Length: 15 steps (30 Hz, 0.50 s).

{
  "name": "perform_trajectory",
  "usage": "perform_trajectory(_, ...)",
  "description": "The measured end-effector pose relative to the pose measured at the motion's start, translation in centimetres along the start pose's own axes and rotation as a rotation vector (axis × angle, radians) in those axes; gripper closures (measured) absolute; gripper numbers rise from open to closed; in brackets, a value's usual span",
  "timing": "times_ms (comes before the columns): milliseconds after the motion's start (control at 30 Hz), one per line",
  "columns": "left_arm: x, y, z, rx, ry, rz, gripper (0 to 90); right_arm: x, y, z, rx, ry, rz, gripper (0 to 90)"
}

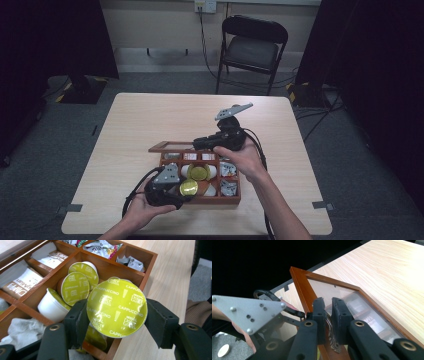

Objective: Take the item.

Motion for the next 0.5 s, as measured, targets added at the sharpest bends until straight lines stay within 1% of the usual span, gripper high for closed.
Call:
perform_trajectory(67,0.2,0.4,0.0,0.011,0.024,-0.011,38.1,0.0,0.0,0.0,0.000,-0.001,0.000,81.6)
perform_trajectory(133,0.4,0.7,0.2,-0.005,0.021,0.001,38.1,0.0,0.0,0.0,-0.001,-0.001,0.000,81.6)
perform_trajectory(167,0.4,1.0,0.1,0.003,0.037,-0.010,38.1,0.0,0.0,0.0,0.000,-0.001,0.000,81.6)
perform_trajectory(267,0.4,1.7,0.3,0.003,0.048,-0.035,38.1,0.0,0.0,0.0,0.000,-0.001,0.000,81.6)
perform_trajectory(300,0.4,1.8,0.3,0.003,0.049,-0.036,38.1,0.0,0.0,0.0,0.000,-0.001,0.000,81.6)
perform_trajectory(500,0.5,3.3,1.4,-0.014,0.072,-0.065,38.1,0.0,0.0,0.0,0.001,0.000,0.000,81.6)
Point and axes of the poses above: each handheld gripper's, and its own axes: y roughly backward along the jaws, x roughly out of its underside, z roughly to its left, the point moved 10 cm from there along -y, roughly forward along the jaws, and after that the axes turned 1 degree about -x, right-handed, at the moved point
